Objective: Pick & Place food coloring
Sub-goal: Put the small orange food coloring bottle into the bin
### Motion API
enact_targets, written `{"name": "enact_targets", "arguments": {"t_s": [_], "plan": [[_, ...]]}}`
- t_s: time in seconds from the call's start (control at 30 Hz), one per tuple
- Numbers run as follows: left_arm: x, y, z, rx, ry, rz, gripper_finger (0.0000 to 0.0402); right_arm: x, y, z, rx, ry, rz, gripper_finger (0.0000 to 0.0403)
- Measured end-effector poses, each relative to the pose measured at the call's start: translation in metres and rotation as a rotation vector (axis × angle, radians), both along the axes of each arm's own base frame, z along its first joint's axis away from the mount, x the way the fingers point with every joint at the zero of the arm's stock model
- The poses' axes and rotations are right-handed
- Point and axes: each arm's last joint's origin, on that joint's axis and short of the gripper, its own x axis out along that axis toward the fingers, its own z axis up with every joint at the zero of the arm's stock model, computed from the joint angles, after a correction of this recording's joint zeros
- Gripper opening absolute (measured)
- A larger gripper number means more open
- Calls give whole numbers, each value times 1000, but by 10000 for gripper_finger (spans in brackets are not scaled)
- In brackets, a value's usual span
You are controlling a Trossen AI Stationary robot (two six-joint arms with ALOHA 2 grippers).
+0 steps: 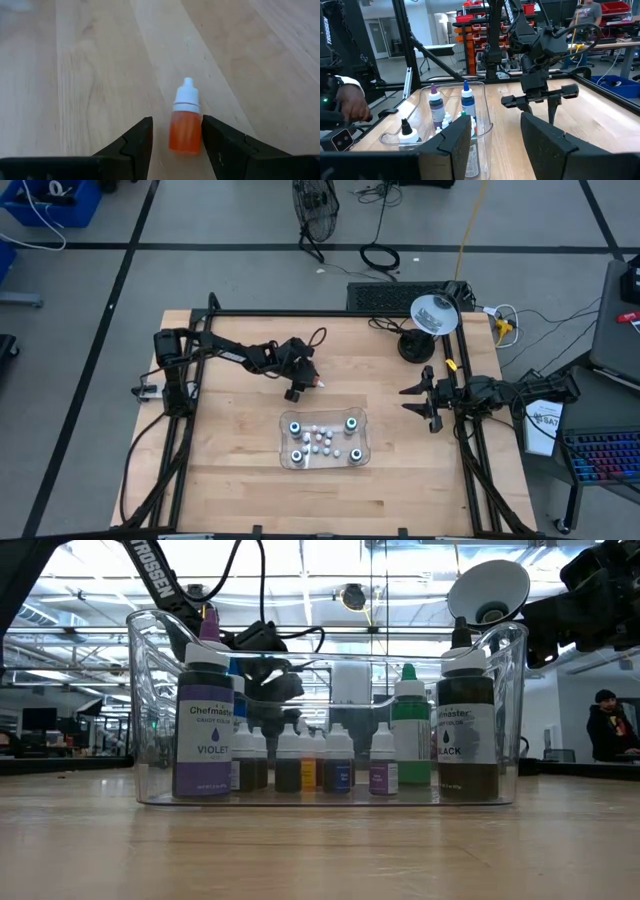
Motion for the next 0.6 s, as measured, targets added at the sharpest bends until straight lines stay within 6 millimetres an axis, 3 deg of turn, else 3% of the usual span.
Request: {"name": "enact_targets", "arguments": {"t_s": [0.23,0.5,0.6], "plan": [[-2,1,-2,-81,28,74,166,0,0,0,0,0,0,160],[-3,0,-2,-179,30,117,59,0,0,0,0,0,0,161],[-3,0,-1,-189,26,133,50,0,0,0,0,0,0,160]]}}
